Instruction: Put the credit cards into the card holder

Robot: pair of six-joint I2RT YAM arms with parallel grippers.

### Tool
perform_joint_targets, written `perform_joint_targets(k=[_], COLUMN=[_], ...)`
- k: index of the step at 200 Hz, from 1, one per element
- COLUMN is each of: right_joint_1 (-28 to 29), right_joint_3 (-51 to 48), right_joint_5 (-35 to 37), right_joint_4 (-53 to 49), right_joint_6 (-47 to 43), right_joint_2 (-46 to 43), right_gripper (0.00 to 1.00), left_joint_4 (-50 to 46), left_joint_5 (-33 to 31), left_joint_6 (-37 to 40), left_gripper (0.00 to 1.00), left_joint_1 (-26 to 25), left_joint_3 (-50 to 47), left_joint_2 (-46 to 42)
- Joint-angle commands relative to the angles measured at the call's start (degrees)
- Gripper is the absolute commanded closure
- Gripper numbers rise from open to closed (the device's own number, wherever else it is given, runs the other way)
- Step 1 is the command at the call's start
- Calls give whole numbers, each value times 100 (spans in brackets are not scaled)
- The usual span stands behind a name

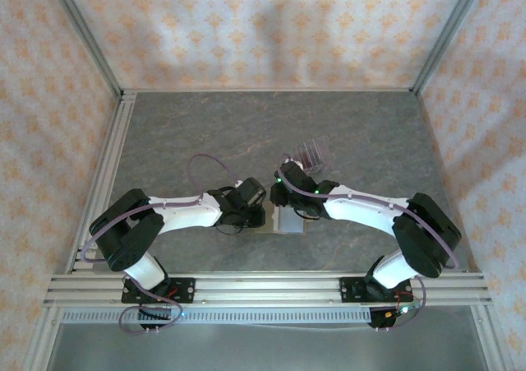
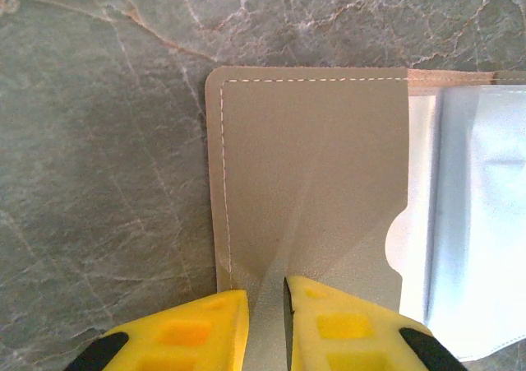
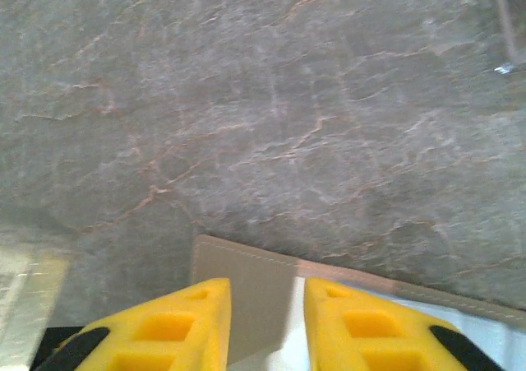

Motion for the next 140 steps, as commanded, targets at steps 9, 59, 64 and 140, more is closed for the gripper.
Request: perform_joint_targets(k=[9,59,64,140], right_joint_1=[-14,-25,-21,-77], right_joint_3=[-215,-127,-129,-302], right_joint_5=[353,666,686,965], right_joint_4=[-227,-332,-325,-380], right_joint_6=[9,-52,-53,-18], right_joint_2=[45,444,453,359], right_gripper=[78,89,90,95], left_joint_4=[-119,-146,-149,-88], left_joint_5=[21,8,5,47], left_joint_6=[-93,-76,-68,-93], left_gripper=[79,79,79,79], left_joint_1=[-31,-26,-29,-34], left_joint_3=[-190,-196,-190,-142], left_joint_2=[195,185,190,318])
